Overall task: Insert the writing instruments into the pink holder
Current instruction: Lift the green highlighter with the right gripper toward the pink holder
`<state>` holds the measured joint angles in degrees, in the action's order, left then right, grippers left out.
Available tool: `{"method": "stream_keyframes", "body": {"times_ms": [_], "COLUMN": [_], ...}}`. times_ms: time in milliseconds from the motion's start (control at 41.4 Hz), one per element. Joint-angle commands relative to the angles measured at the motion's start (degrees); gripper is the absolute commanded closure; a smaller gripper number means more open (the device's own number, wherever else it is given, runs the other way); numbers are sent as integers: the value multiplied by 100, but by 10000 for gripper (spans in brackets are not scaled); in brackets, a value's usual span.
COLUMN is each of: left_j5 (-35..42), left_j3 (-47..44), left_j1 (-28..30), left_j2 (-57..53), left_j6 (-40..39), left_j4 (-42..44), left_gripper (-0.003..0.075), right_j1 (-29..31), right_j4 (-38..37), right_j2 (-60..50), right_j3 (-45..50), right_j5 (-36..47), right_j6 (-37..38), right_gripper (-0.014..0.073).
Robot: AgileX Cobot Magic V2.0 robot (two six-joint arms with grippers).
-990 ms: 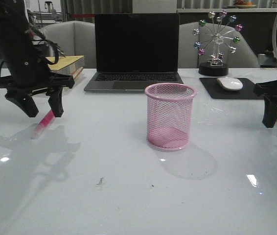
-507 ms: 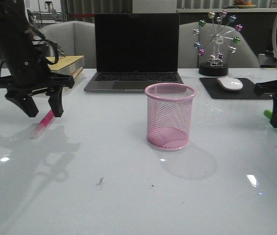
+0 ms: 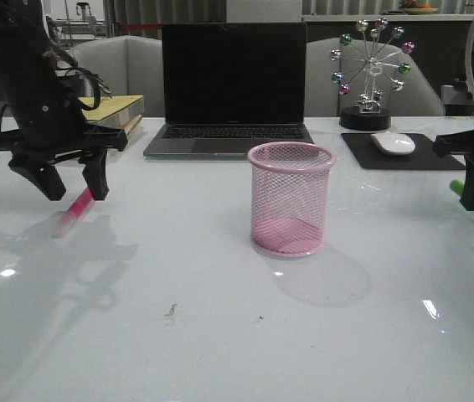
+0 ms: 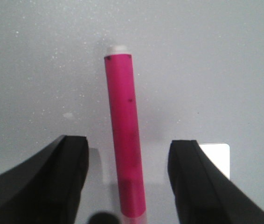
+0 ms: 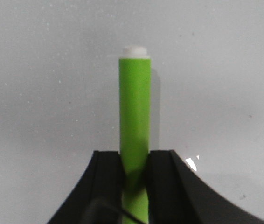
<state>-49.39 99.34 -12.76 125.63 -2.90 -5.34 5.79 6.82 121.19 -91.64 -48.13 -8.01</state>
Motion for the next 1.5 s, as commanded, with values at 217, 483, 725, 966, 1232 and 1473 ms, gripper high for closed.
{"method": "stream_keyframes", "body": {"times_ms": [217, 483, 725, 966, 1232, 1473], "left_j5": [131, 131, 131, 120, 85, 73], "left_j3": [181, 181, 181, 181, 181, 181], "left_j1": [10, 10, 10, 10, 10, 10], "left_j2": [-355, -355, -355, -355, -355, -355], "left_j6": [-63, -63, -63, -63, -63, -63], "left_j4": [-51, -51, -51, -51, -51, -51], "left_gripper": [274, 274, 274, 274, 274, 274], "right_j1": [36, -133, -434, -760, -1041, -1169], "right_j4": [646, 700, 723, 734, 734, 741], "right_j2": [-637, -1036, -1289, -1466, -1810, -2292], "right_j3": [-535, -528, -522, -421, 298, 1207], "right_j5": [325, 726, 967, 1391, 2315, 3159], "right_j6": [-63, -192, -299, -299, -299, -299], "right_gripper": [541, 541, 541, 541, 541, 541]}}
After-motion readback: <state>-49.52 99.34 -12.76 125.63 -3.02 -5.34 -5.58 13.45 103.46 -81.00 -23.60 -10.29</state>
